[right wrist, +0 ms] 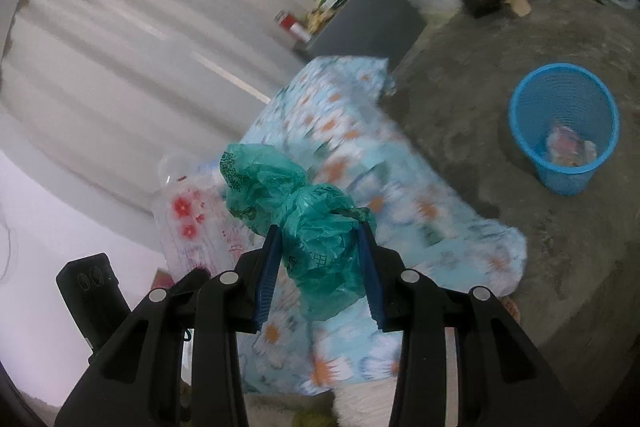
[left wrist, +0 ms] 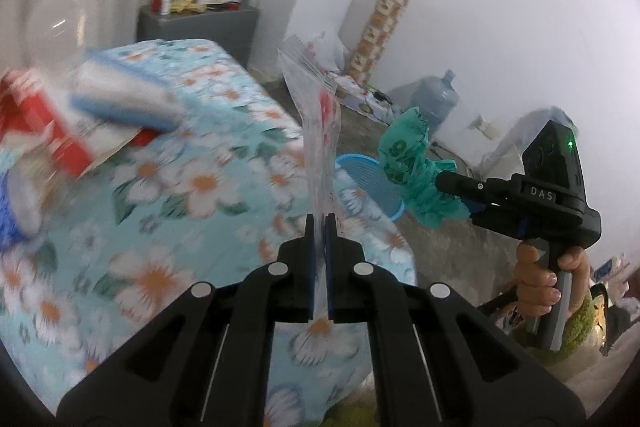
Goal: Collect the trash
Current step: 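Carry both bags over the blue wastebasket and open both tools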
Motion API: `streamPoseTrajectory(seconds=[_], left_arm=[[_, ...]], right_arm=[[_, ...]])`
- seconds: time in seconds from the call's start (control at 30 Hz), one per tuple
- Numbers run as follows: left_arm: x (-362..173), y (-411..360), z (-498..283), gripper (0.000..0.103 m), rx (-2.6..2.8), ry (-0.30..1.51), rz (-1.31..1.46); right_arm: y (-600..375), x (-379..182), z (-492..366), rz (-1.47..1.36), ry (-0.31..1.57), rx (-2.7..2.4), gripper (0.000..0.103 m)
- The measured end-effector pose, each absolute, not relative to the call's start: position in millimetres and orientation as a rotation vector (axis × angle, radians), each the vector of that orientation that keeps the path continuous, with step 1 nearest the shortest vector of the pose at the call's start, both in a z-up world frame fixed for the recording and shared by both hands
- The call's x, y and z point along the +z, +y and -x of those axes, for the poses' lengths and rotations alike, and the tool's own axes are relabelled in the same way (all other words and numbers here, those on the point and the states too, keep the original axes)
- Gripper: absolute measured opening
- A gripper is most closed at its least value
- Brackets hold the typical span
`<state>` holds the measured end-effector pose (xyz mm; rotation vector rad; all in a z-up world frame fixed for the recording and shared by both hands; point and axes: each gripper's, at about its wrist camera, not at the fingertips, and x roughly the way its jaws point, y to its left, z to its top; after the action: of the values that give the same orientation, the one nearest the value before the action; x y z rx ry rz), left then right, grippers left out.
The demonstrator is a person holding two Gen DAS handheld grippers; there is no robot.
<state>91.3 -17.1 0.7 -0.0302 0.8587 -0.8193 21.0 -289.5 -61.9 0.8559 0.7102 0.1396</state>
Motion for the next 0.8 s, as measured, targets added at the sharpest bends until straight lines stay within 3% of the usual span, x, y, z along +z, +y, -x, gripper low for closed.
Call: streamPoseTrajectory(seconds=[0.37,0.6,0.8], left_arm=[[6.9,-203.1,-156.7,0.002,-1.029,0.989,-0.196],[-64.8,-350.1,-190.3,0.003,-1.024,1.166,-0.43],[-130.9,-426.6,-222.3,0.004,-0.945,1.257,-0.52]], right_arm=[[-420.0,-86.8,29.3,-1.048,0.591,-0.278,0.038],[-475.5,-148.5,5.6,-1.161,0.624,-0.412,0.038],[-518.1,-204.0,-35.8,-1.212,0.673,-0.482,0.041]])
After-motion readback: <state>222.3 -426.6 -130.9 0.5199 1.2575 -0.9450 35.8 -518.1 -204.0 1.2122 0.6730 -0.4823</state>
